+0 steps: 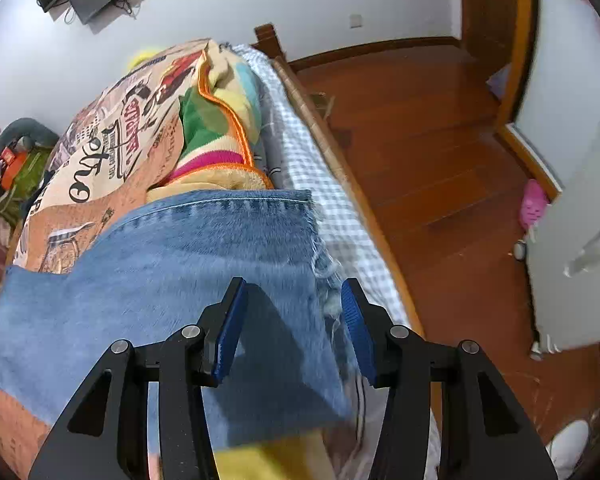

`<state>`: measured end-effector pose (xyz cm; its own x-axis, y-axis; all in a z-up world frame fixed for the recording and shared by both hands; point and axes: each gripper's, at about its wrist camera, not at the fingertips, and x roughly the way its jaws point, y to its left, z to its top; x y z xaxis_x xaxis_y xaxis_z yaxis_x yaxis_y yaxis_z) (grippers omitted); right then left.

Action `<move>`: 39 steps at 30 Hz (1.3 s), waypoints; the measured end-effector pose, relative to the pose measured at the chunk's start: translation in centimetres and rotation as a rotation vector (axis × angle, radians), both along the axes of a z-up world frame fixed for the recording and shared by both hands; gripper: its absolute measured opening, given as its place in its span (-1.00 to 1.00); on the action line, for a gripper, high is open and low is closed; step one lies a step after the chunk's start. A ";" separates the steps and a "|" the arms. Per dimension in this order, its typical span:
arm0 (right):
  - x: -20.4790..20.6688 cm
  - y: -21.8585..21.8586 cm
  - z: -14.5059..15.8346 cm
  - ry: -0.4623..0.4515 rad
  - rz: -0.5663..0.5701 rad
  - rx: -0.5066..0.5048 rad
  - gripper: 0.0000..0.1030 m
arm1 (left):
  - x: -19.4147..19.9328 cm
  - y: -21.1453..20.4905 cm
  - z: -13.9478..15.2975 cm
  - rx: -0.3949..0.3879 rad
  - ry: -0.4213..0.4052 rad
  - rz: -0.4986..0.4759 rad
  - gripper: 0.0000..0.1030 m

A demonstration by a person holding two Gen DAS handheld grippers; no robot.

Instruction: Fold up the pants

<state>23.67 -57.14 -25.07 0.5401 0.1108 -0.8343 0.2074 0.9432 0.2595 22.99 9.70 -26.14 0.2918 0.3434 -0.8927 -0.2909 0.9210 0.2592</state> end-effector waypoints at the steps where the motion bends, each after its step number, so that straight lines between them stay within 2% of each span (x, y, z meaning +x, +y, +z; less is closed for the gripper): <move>1: 0.3 -0.2 -0.3 -0.001 0.006 0.016 -0.13 | 0.0 -0.4 -0.5 0.011 0.015 -0.006 -0.65; 5: 0.7 -0.5 -1.4 -0.009 0.026 0.073 -0.01 | 0.0 -1.9 -1.4 0.086 0.036 -0.028 -0.66; 8: -0.1 -1.4 -2.0 -0.022 0.015 0.159 -0.02 | 0.0 -1.8 -1.4 0.084 0.036 -0.021 -0.68; 15: -0.3 -1.1 -2.8 -0.034 0.030 0.293 -0.48 | 0.1 -1.7 -1.4 0.077 0.030 -0.008 -0.68; 17: -0.4 -0.6 -2.3 -0.038 0.027 0.245 -0.59 | 0.1 -1.5 -1.4 0.066 0.023 -0.001 -0.67; 18: -0.4 -0.3 -2.1 -0.034 0.024 0.208 -0.79 | 0.1 -1.3 -1.2 0.058 0.016 0.006 -0.67; 19: -0.4 0.0 -1.6 -0.027 0.016 0.156 -0.87 | 0.1 -1.3 -1.2 0.053 0.012 0.011 -0.67; 23: -1.1 0.2 1.0 -0.086 0.004 0.043 -0.92 | -0.1 -0.8 0.3 0.037 -0.042 0.021 -0.70; 26: -1.4 0.0 4.0 -0.154 -0.010 -0.008 -0.94 | -0.4 -0.7 2.5 0.028 -0.100 0.029 -0.71; 28: -1.0 0.3 6.0 -0.190 -0.008 -0.091 -0.96 | -0.7 -0.5 4.5 -0.002 -0.147 0.036 -0.71; 30: -0.1 0.5 7.4 -0.203 -0.007 -0.183 -0.97 | -1.2 -0.4 6.1 -0.032 -0.191 0.033 -0.71; 32: 0.9 0.0 7.6 -0.184 -0.010 -0.186 -0.97 | -1.8 -0.4 6.9 -0.066 -0.212 0.029 -0.71; 35: 2.3 0.7 6.7 -0.132 -0.004 -0.272 -0.97 | -2.5 -0.4 5.8 -0.080 -0.188 0.014 -0.70; 39: 3.8 1.1 4.3 -0.021 -0.044 -0.339 -0.97 | -2.5 0.3 1.4 -0.100 -0.083 0.013 -0.69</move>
